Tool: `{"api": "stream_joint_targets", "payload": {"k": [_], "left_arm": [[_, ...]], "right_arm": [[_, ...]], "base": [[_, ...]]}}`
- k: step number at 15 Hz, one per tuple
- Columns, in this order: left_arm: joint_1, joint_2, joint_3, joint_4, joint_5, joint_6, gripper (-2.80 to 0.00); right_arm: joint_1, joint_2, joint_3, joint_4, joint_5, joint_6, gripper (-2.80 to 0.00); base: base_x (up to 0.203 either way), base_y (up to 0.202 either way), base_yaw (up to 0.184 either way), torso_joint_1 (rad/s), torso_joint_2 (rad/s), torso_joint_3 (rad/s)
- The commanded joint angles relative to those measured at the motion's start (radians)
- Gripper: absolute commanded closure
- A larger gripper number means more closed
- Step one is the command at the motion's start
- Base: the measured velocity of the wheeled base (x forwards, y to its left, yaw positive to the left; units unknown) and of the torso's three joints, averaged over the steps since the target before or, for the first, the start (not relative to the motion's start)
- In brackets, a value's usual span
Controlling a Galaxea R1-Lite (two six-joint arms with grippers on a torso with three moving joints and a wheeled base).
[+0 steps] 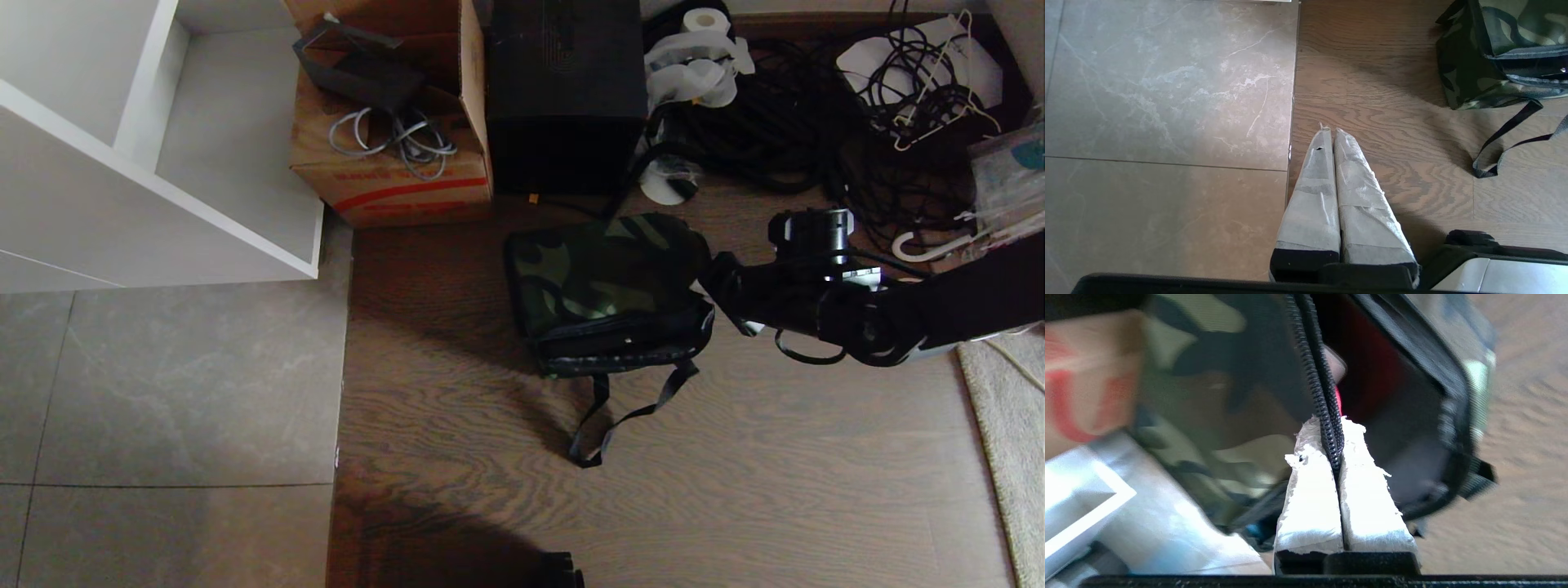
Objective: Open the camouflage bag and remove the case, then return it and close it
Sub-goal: Open the top of the storage box
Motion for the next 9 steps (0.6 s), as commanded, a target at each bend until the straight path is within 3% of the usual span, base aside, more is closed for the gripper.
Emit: {"api": "stream_joint_targets", "payload": {"k": [1,4,7,9], "left_arm": [[0.0,-0.001,0.009,0.0,0.001,-0.001,0.0],[0.0,0.0,0.009,0.0,0.001,-0.001,0.0],[0.0,-0.001,0.009,0.0,0.001,-0.001,0.0],[0.0,0.0,0.009,0.0,0.001,-0.001,0.0]], "right_arm": [[0.001,-0.016,-0.051,-0.004,-0.005,0.009,0.0],[0.005,-0.019,-0.106,-0.01,-0.005,0.02,0.0],[0.011,-0.018,-0.179,-0.004,-0.008,0.097,0.0],[0.015,-0.016,-0.203,0.0,-0.008,0.107,0.0]], "base": [[0.0,0.0,0.0,0.0,0.0,0.0],[0.0,0.0,0.0,0.0,0.0,0.0],[0.0,0.0,0.0,0.0,0.0,0.0],[0.0,0.0,0.0,0.0,0.0,0.0]]}}
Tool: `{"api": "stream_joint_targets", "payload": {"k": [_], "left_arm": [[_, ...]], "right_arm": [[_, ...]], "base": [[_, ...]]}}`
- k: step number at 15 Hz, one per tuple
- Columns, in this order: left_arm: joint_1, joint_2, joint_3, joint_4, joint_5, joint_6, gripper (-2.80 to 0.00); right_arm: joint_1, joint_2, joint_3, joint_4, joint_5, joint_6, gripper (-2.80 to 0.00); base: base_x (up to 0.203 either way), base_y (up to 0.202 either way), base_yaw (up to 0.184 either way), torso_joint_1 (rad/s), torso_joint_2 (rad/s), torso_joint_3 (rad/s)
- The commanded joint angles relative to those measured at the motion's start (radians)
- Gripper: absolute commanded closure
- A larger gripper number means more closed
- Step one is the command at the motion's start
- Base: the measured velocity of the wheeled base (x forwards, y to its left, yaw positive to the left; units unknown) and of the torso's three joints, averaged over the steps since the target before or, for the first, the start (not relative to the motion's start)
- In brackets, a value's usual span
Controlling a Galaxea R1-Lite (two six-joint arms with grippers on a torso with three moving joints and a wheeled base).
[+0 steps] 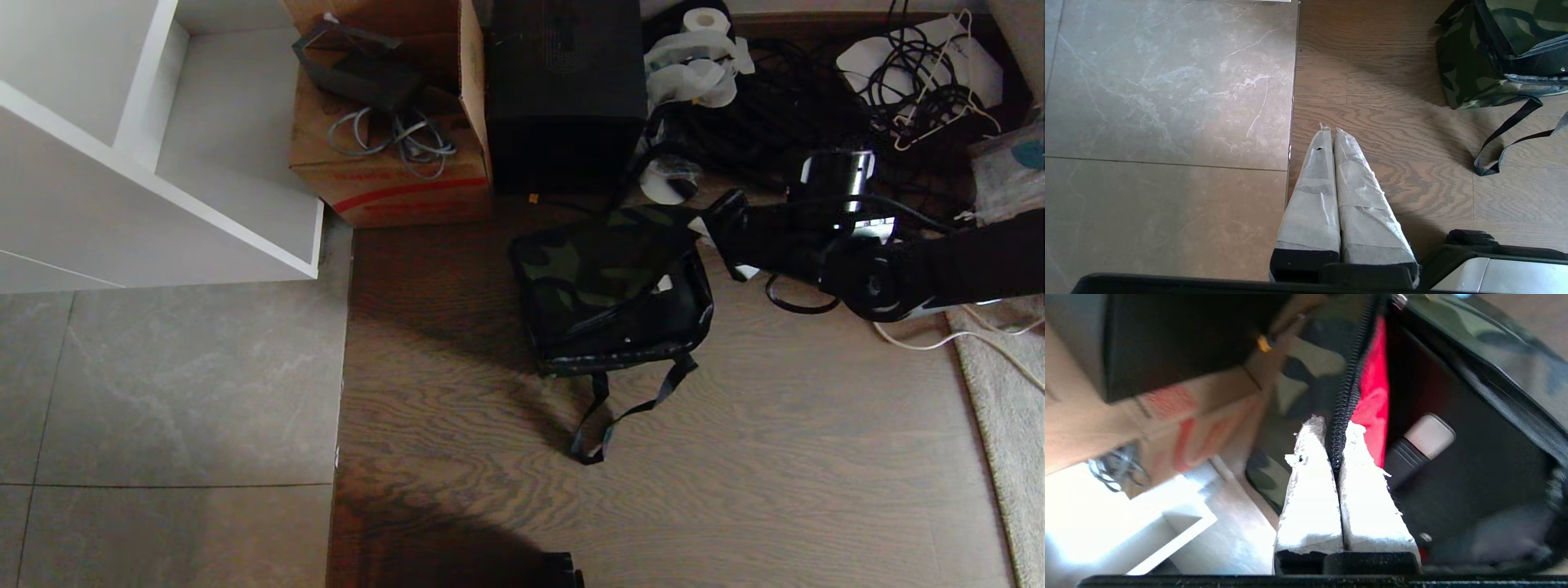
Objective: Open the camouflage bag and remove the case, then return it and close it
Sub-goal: Open the top of the storage box
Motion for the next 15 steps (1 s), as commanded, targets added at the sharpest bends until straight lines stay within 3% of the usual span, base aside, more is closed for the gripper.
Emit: {"api": "stream_joint_targets", "payload": {"k": [1,14,15], "left_arm": [[0.0,0.0,0.009,-0.001,0.001,-0.001,0.0],[0.0,0.0,0.009,0.0,0.001,-0.001,0.0],[0.0,0.0,0.009,0.0,0.001,-0.001,0.0]], "right_arm": [[0.004,0.001,-0.035,-0.002,0.0,0.011,0.0],[0.003,0.069,-0.216,0.004,-0.052,-0.011,0.0],[0.004,0.078,-0.225,0.008,-0.074,-0.033,-2.8]], "base": [[0.0,0.0,0.0,0.0,0.0,0.0],[0.0,0.0,0.0,0.0,0.0,0.0],[0.0,0.0,0.0,0.0,0.0,0.0]]}}
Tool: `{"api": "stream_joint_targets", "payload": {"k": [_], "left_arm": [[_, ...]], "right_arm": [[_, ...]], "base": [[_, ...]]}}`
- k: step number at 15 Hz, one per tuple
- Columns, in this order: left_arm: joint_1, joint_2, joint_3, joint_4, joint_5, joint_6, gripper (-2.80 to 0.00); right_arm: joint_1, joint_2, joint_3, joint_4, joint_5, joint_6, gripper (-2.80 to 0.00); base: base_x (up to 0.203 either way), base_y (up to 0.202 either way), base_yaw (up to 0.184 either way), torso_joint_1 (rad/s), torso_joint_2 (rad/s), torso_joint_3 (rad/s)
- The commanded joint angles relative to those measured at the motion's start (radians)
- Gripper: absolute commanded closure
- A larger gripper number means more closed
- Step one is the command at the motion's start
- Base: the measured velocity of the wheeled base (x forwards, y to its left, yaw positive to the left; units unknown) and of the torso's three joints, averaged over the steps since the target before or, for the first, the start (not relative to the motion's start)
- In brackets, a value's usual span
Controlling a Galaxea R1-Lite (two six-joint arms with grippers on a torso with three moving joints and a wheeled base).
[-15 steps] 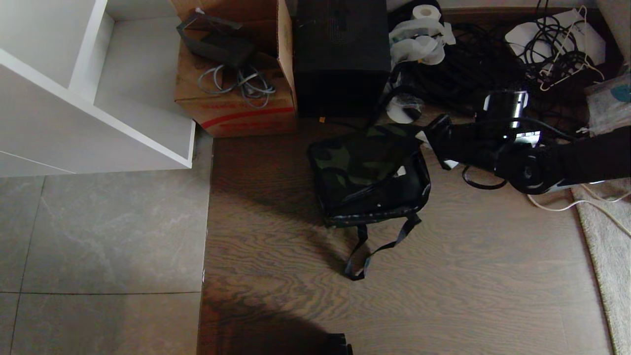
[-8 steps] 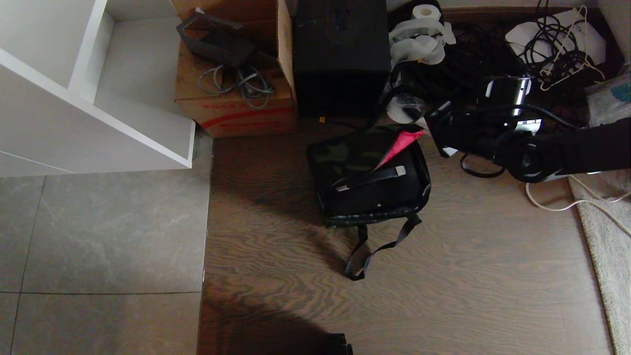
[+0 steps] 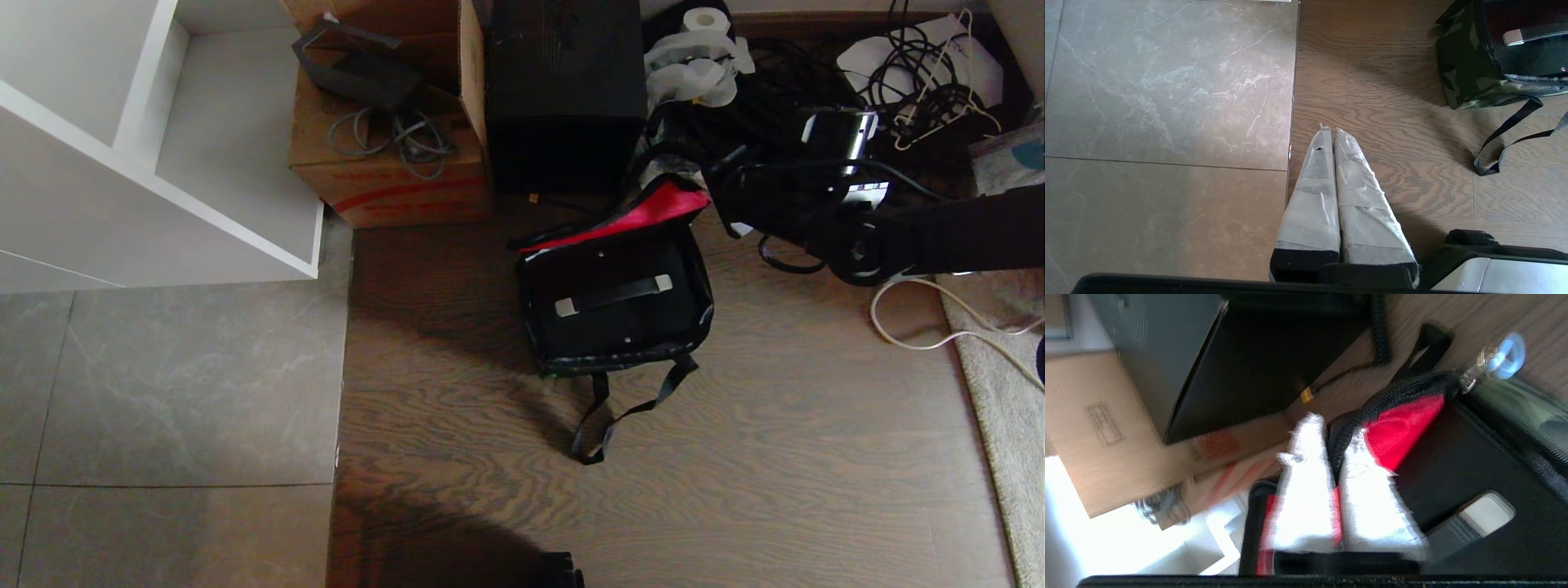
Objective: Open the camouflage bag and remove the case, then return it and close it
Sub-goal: Open the top of the storage box
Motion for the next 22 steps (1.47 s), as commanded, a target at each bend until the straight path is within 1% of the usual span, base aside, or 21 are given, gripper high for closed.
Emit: {"api": "stream_joint_targets", "payload": {"k": [1,5,9,11,16,19,20,21,22], "left_arm": [[0.0,-0.002,0.009,-0.001,0.001,-0.001,0.0],[0.0,0.0,0.009,-0.001,0.001,-0.001,0.0],[0.0,0.0,0.009,0.0,0.001,-0.001,0.0],[0.0,-0.001,0.009,0.0,0.001,-0.001,0.0],[0.0,0.0,0.009,0.0,0.001,-0.001,0.0],[0.0,0.0,0.009,0.0,0.001,-0.001,0.0],[0.0,0.0,0.009,0.0,0.001,-0.001,0.0],[0.0,-0.001,0.009,-0.002,0.001,-0.001,0.0],[0.0,0.0,0.009,0.0,0.001,-0.001,0.0]], "right_arm": [[0.002,0.023,-0.017,-0.008,-0.021,-0.031,-2.8],[0.002,0.047,-0.067,-0.053,-0.034,-0.041,-2.8],[0.002,0.07,-0.116,-0.054,-0.043,-0.041,-2.8],[0.011,0.083,-0.132,-0.055,-0.074,-0.041,-2.8],[0.021,0.149,-0.245,-0.055,-0.149,-0.051,-2.8],[0.029,0.194,-0.309,-0.064,-0.196,-0.106,-2.8],[0.034,0.212,-0.338,-0.089,-0.215,-0.14,-2.8],[0.039,0.221,-0.336,-0.121,-0.235,-0.185,-2.8],[0.043,0.228,-0.322,-0.142,-0.25,-0.208,-2.8]], "base": [[0.0,0.0,0.0,0.0,0.0,0.0],[0.0,0.0,0.0,0.0,0.0,0.0],[0.0,0.0,0.0,0.0,0.0,0.0],[0.0,0.0,0.0,0.0,0.0,0.0],[0.0,0.0,0.0,0.0,0.0,0.0],[0.0,0.0,0.0,0.0,0.0,0.0],[0.0,0.0,0.0,0.0,0.0,0.0],[0.0,0.0,0.0,0.0,0.0,0.0],[0.0,0.0,0.0,0.0,0.0,0.0]]}}
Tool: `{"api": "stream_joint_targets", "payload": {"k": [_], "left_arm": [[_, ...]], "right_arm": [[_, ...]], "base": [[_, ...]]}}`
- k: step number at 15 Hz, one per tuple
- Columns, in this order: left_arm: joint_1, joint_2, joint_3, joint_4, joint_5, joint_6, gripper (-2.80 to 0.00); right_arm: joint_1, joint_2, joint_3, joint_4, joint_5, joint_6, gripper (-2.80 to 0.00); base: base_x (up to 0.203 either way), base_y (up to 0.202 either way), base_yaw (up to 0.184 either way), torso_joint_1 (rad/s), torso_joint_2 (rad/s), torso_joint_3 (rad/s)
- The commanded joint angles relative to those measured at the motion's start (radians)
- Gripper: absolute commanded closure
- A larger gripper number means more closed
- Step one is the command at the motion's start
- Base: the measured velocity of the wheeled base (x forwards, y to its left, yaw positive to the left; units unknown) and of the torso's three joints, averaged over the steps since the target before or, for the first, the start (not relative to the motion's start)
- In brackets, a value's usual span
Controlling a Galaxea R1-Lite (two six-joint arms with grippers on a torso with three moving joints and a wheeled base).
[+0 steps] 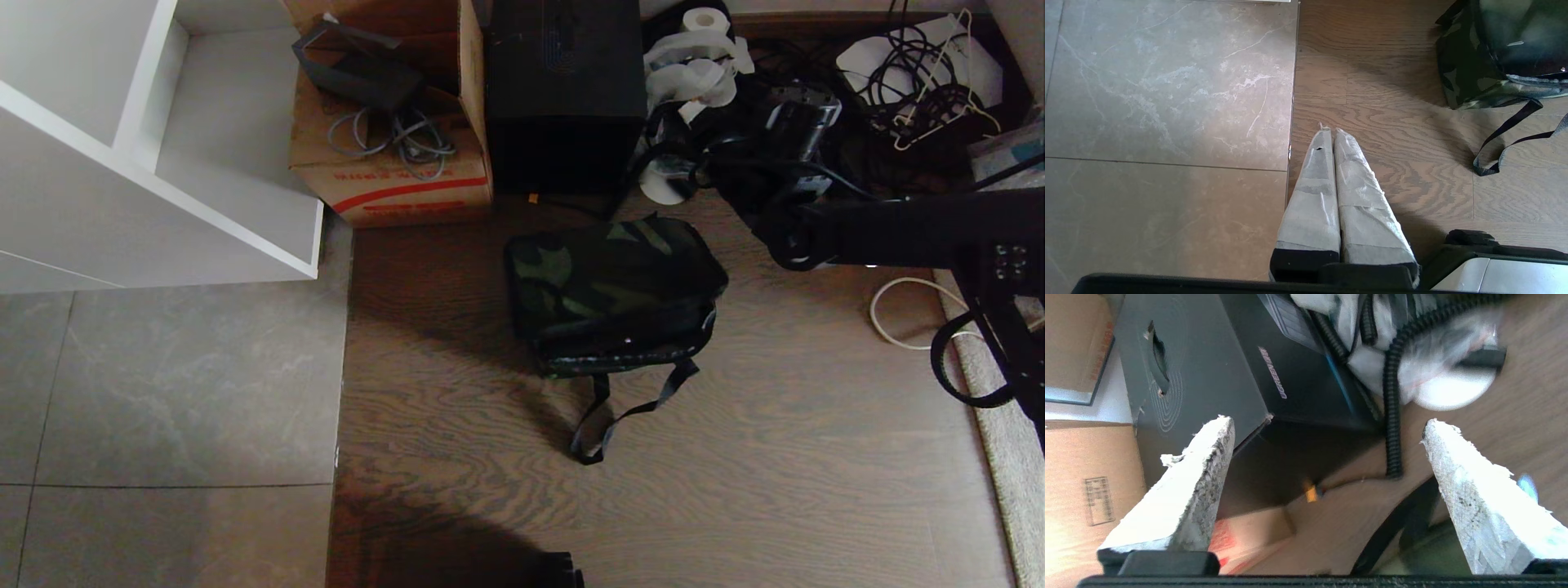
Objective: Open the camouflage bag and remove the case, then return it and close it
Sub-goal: Open the top of the storage box
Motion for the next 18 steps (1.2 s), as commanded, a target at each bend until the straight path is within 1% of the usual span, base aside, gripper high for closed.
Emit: {"api": "stream_joint_targets", "payload": {"k": [1,3,4,7,9,10,11,13,14,16,18], "left_arm": [[0.0,0.0,0.009,0.0,0.001,-0.001,0.0],[0.0,-0.001,0.009,0.0,0.001,-0.001,0.0],[0.0,0.0,0.009,-0.001,0.001,-0.001,0.0],[0.0,-0.002,0.009,0.0,0.001,-0.001,0.0],[0.0,0.0,0.01,0.0,0.001,-0.001,0.0],[0.0,0.0,0.009,0.0,0.001,-0.001,0.0],[0.0,-0.002,0.009,-0.001,0.001,-0.001,0.0],[0.0,0.0,0.009,-0.001,0.001,-0.001,0.0],[0.0,-0.002,0.009,-0.001,0.001,-0.001,0.0],[0.0,0.0,0.009,0.0,0.001,-0.001,0.0],[0.0,0.0,0.009,-0.001,0.001,-0.001,0.0]], "right_arm": [[0.007,0.025,0.034,-0.023,-0.009,-0.026,-2.8],[-0.002,-0.004,0.132,-0.022,-0.002,-0.059,-2.8],[-0.015,-0.025,0.196,-0.019,0.015,-0.069,-2.8],[-0.053,-0.098,0.403,-0.018,0.126,-0.077,-2.8],[-0.064,-0.124,0.511,-0.008,0.166,-0.069,-2.8],[-0.067,-0.137,0.54,-0.003,0.183,-0.073,-2.8],[-0.076,-0.146,0.541,0.01,0.203,-0.074,-2.8],[-0.089,-0.181,0.581,0.094,0.254,-0.074,-2.8],[-0.09,-0.198,0.6,0.139,0.265,-0.071,-2.8],[-0.087,-0.212,0.64,0.173,0.27,-0.062,-2.8],[-0.069,-0.207,0.655,0.176,0.271,-0.016,-2.8]], "base": [[0.0,0.0,0.0,0.0,0.0,0.0],[0.0,0.0,0.0,0.0,0.0,0.0],[0.0,0.0,0.0,0.0,0.0,0.0],[0.0,0.0,0.0,0.0,0.0,0.0],[0.0,0.0,0.0,0.0,0.0,0.0],[0.0,0.0,0.0,0.0,0.0,0.0],[0.0,0.0,0.0,0.0,0.0,0.0],[0.0,0.0,0.0,0.0,0.0,0.0],[0.0,0.0,0.0,0.0,0.0,0.0],[0.0,0.0,0.0,0.0,0.0,0.0],[0.0,0.0,0.0,0.0,0.0,0.0]]}}
